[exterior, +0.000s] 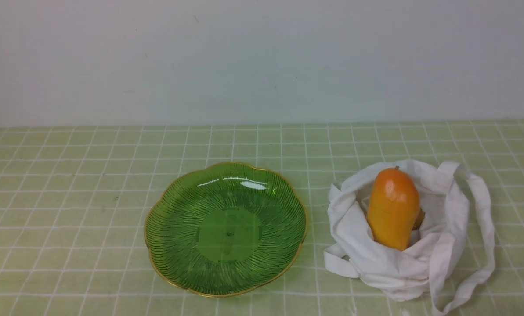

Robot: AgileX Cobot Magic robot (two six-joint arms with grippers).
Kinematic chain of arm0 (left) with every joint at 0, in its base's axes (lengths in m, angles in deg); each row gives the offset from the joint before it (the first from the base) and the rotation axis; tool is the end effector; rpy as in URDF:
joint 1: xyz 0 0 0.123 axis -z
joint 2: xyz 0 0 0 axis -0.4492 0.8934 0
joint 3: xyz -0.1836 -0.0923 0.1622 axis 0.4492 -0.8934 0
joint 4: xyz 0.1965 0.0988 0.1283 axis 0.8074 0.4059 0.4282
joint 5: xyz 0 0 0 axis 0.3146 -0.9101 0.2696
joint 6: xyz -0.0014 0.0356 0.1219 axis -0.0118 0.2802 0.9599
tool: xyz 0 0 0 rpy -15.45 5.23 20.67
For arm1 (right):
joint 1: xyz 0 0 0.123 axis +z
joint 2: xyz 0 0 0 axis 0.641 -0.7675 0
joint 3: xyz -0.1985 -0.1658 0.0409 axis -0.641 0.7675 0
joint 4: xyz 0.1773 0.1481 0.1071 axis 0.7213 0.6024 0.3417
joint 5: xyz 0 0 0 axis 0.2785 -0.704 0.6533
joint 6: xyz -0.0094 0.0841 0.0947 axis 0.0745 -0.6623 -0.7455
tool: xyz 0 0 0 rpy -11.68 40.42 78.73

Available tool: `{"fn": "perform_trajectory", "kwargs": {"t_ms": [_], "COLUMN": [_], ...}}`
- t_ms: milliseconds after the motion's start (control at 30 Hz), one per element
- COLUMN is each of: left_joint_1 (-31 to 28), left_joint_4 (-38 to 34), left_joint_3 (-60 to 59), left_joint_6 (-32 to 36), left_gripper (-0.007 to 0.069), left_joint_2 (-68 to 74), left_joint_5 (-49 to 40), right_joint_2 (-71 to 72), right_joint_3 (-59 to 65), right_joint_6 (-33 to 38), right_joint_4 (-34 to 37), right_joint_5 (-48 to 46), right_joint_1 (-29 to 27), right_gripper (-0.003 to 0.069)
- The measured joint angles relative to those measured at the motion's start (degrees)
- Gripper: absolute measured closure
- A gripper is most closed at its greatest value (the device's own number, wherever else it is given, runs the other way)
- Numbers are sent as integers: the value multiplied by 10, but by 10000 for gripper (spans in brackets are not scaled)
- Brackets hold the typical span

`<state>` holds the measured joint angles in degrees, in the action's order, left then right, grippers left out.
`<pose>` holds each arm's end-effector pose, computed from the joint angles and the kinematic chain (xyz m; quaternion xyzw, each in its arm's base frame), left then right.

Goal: Take the fruit out of the bag on the green coffee tablecloth and place them on the plate.
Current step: 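Reach into the bag and grasp a fruit with the right gripper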

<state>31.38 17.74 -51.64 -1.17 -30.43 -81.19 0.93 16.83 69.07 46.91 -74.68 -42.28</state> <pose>0.1125 -0.0089 0.1594 0.0474 0.8079 -0.0121 0.5873 0.1134 -0.0025 0.1613 0.0031 0.8061 -0.0113 0.5916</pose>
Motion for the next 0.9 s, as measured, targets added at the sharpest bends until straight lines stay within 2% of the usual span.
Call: {"fn": "perform_trajectory", "kwargs": {"t_ms": [800,900], "left_joint_1": [0,0], "left_joint_4": [0,0], "left_joint_3": [0,0], "left_joint_6": [0,0], "left_gripper": [632,632], "left_joint_2": [0,0], "left_joint_5": [0,0], "right_joint_2": [0,0], "right_joint_3": [0,0], "right_joint_6": [0,-10], "right_joint_4": [0,27], "right_joint_5": [0,8], "right_joint_1": [0,0], "right_gripper": [675,675]}}
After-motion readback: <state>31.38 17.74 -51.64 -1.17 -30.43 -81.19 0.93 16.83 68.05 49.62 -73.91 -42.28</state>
